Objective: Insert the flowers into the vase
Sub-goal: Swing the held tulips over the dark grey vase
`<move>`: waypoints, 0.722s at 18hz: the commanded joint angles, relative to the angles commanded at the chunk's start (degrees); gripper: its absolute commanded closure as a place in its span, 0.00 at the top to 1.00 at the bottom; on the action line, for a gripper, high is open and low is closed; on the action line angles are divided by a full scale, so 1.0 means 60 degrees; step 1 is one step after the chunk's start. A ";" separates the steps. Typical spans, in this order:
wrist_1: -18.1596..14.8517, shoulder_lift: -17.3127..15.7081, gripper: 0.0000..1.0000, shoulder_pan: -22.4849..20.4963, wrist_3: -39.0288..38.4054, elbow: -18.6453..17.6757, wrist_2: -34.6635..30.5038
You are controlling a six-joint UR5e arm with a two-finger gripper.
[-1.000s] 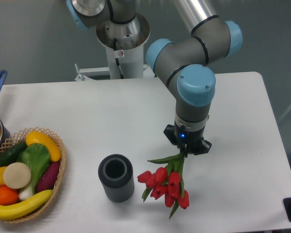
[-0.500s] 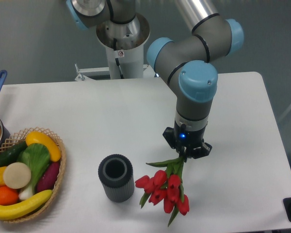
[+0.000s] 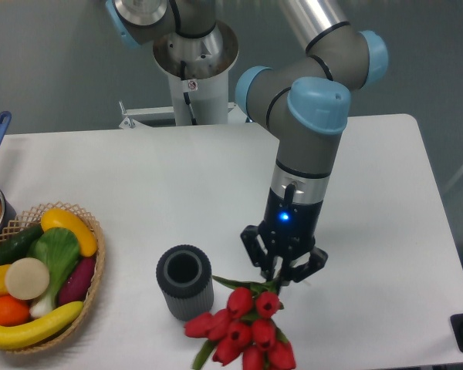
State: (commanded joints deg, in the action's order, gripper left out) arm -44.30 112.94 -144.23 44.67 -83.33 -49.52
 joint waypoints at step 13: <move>0.0615 -0.0307 0.00 -0.0205 -0.1161 0.0045 0.3478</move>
State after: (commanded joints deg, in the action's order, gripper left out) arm -40.61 111.10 -145.46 37.71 -83.05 -28.65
